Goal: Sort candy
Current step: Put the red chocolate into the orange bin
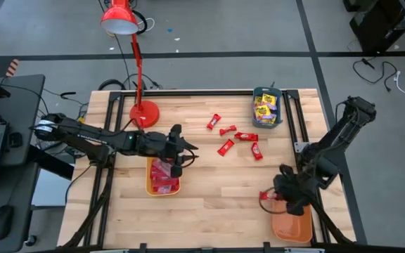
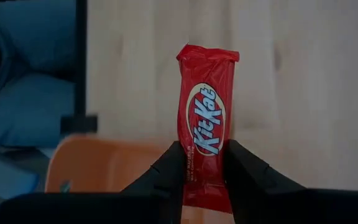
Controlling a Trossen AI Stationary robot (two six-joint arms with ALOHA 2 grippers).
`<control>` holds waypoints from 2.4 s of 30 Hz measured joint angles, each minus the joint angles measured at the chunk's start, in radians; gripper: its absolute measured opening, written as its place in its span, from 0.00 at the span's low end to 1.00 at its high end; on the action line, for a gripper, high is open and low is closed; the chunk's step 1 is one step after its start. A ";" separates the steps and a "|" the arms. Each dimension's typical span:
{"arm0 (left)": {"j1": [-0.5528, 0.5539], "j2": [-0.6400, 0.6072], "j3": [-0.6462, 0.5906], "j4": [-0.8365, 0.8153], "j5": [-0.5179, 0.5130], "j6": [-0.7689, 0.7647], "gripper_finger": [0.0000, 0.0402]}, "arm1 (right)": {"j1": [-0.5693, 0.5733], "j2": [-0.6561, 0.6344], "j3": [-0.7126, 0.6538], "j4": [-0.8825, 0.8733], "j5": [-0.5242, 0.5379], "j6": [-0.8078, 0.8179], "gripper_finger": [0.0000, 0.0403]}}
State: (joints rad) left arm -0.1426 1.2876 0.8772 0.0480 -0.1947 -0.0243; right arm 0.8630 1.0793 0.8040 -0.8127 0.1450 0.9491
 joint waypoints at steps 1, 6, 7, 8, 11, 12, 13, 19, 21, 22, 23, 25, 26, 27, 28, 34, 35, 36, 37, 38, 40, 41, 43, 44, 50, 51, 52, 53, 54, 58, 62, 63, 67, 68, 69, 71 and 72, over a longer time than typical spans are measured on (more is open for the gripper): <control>-0.007 0.008 0.000 0.029 0.000 -0.012 0.35 | 0.027 -0.002 0.000 -0.008 -0.001 0.020 0.22; -0.068 0.048 0.000 0.213 0.000 -0.003 0.35 | 0.158 -0.006 0.000 -0.050 0.014 0.093 0.22; -0.080 0.058 0.000 0.248 0.000 0.000 0.35 | 0.180 -0.006 0.000 -0.061 0.020 0.106 0.22; -0.092 0.072 0.000 0.297 0.000 0.008 0.35 | 0.201 -0.006 0.000 -0.065 0.023 0.120 0.22; -0.127 0.110 0.000 0.412 0.000 0.023 0.35 | 0.262 -0.007 0.000 -0.080 0.025 0.155 0.22; -0.137 0.124 0.000 0.452 0.000 0.025 0.35 | 0.281 -0.007 0.000 -0.086 0.018 0.173 0.22; -0.144 0.135 0.000 0.476 0.000 0.025 0.35 | 0.297 -0.007 0.000 -0.097 0.003 0.197 0.22; -0.188 0.210 0.000 0.645 -0.038 0.020 0.35 | 0.355 -0.003 0.001 -0.179 -0.075 0.328 0.22; -0.198 0.233 0.000 0.684 -0.046 0.020 0.35 | 0.360 0.005 0.000 -0.196 -0.071 0.335 0.22; -0.201 0.244 0.000 0.703 -0.048 0.020 0.35 | 0.361 0.009 0.000 -0.199 -0.063 0.334 0.22; -0.205 0.255 0.000 0.723 -0.048 0.020 0.35 | 0.361 0.015 0.000 -0.199 -0.053 0.329 0.22; -0.208 0.267 0.000 0.746 -0.048 0.020 0.35 | 0.361 0.029 0.000 -0.203 -0.037 0.311 0.22; -0.211 0.274 0.000 0.756 -0.049 0.019 0.35 | 0.361 0.036 0.000 -0.203 -0.032 0.304 0.22; -0.211 0.280 0.000 0.768 -0.050 0.017 0.35 | 0.361 0.044 0.000 -0.204 -0.030 0.299 0.22; -0.212 0.287 0.000 0.778 -0.051 0.017 0.35 | 0.361 0.052 -0.001 -0.207 -0.030 0.292 0.22; -0.214 0.308 0.001 0.846 -0.057 0.009 0.35 | 0.360 0.107 -0.001 -0.206 -0.026 0.273 0.22; -0.214 0.310 0.001 0.849 -0.058 0.009 0.35 | 0.360 0.117 -0.001 -0.206 -0.021 0.272 0.22; -0.214 0.310 0.001 0.850 -0.060 0.009 0.35 | 0.360 0.130 -0.001 -0.206 -0.012 0.270 0.22; -0.214 0.310 0.001 0.850 -0.063 0.010 0.35 | 0.360 0.142 -0.001 -0.206 -0.006 0.262 0.23; -0.214 0.310 0.001 0.852 -0.068 0.014 0.35 | 0.360 0.154 -0.002 -0.205 -0.005 0.254 0.23; -0.214 0.310 0.001 0.854 -0.071 0.015 0.35 | 0.360 0.179 -0.002 -0.205 -0.004 0.235 0.23; -0.214 0.310 0.001 0.854 -0.072 0.015 0.35 | 0.359 0.189 -0.002 -0.204 -0.004 0.227 0.23; -0.214 0.310 0.001 0.854 -0.072 0.014 0.35 | 0.359 0.204 -0.002 -0.204 -0.004 0.221 0.24; -0.214 0.310 0.001 0.854 -0.072 0.013 0.35 | 0.359 0.210 -0.002 -0.203 -0.004 0.223 0.24; -0.214 0.310 0.001 0.853 -0.071 0.013 0.35 | 0.351 0.219 -0.002 -0.194 -0.005 0.232 0.29; -0.214 0.310 0.001 0.852 -0.071 0.013 0.35 | 0.350 0.218 -0.002 -0.193 -0.005 0.233 0.30; -0.214 0.310 0.001 0.852 -0.071 0.013 0.35 | 0.348 0.216 -0.002 -0.193 -0.006 0.233 0.31; -0.214 0.310 0.001 0.851 -0.071 0.013 0.35 | 0.348 0.214 -0.002 -0.193 -0.010 0.233 0.32; -0.214 0.310 0.001 0.851 -0.071 0.013 0.35 | 0.348 0.213 -0.002 -0.193 -0.014 0.233 0.33; -0.214 0.310 0.001 0.849 -0.070 0.013 0.35 | 0.344 0.205 -0.002 -0.194 -0.052 0.231 0.37; -0.214 0.310 0.001 0.849 -0.070 0.012 0.35 | 0.343 0.179 0.021 -0.218 -0.085 0.242 0.38; -0.214 0.310 0.001 0.848 -0.070 0.012 0.35 | 0.342 0.171 0.040 -0.228 -0.094 0.247 0.38; -0.214 0.310 0.001 0.848 -0.070 0.003 0.35 | 0.320 0.136 0.140 -0.295 -0.111 0.252 0.36; -0.214 0.310 0.001 0.848 -0.071 -0.014 0.35 | 0.310 0.127 0.165 -0.310 -0.101 0.250 0.36; -0.214 0.310 0.001 0.848 -0.078 -0.037 0.35 | 0.296 0.118 0.190 -0.325 -0.076 0.242 0.35; -0.214 0.310 0.001 0.848 -0.111 -0.076 0.35 | 0.264 0.107 0.240 -0.354 -0.002 0.217 0.34; -0.214 0.310 0.001 0.848 -0.121 -0.088 0.35 | 0.244 0.103 0.266 -0.364 0.046 0.204 0.33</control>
State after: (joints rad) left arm -0.3565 1.5978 0.8783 0.8963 -0.3161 -0.1119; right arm 1.1075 1.1827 1.0697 -1.1770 0.1911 1.1529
